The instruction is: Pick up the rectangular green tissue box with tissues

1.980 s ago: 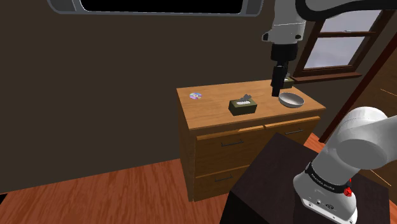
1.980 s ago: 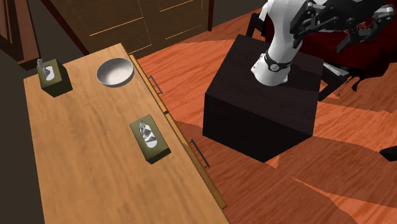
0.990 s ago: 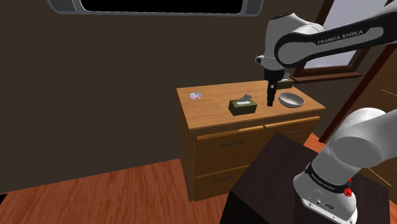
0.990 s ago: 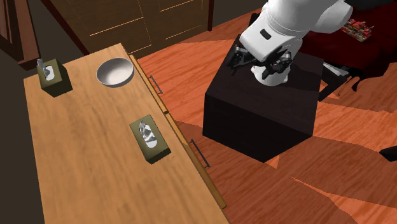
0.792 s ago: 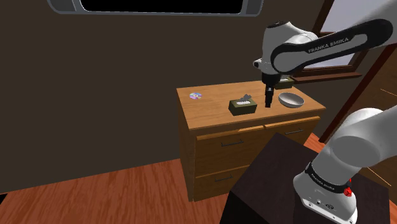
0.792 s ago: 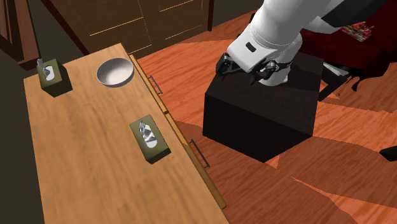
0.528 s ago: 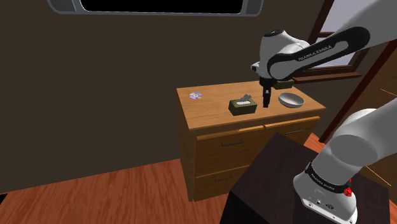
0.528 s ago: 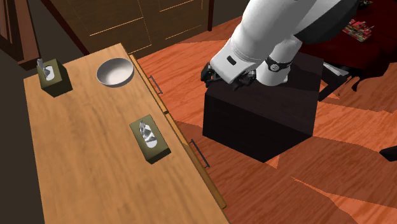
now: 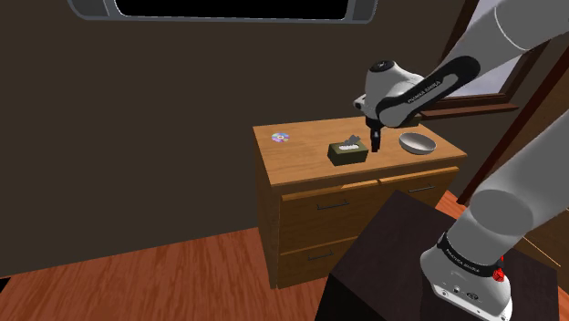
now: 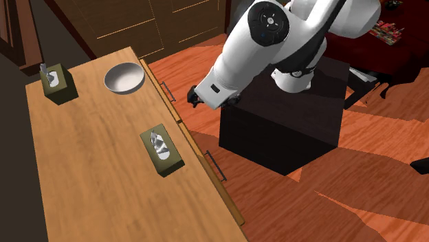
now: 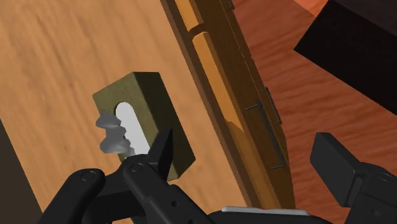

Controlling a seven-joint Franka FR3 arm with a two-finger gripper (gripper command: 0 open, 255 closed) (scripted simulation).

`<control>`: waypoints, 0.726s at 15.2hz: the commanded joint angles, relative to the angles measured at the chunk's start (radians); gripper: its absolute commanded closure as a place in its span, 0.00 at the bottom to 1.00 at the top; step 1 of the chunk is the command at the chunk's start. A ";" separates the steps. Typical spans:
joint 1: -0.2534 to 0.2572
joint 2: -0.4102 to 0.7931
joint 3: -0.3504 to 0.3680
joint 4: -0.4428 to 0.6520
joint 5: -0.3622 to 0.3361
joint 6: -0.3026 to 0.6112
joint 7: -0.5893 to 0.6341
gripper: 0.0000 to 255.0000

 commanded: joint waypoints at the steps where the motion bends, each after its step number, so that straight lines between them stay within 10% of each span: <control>1: -0.019 0.073 -0.012 0.037 -0.058 0.063 0.004 0.00; 11: -0.068 0.436 -0.081 0.320 -0.293 0.284 0.044 0.00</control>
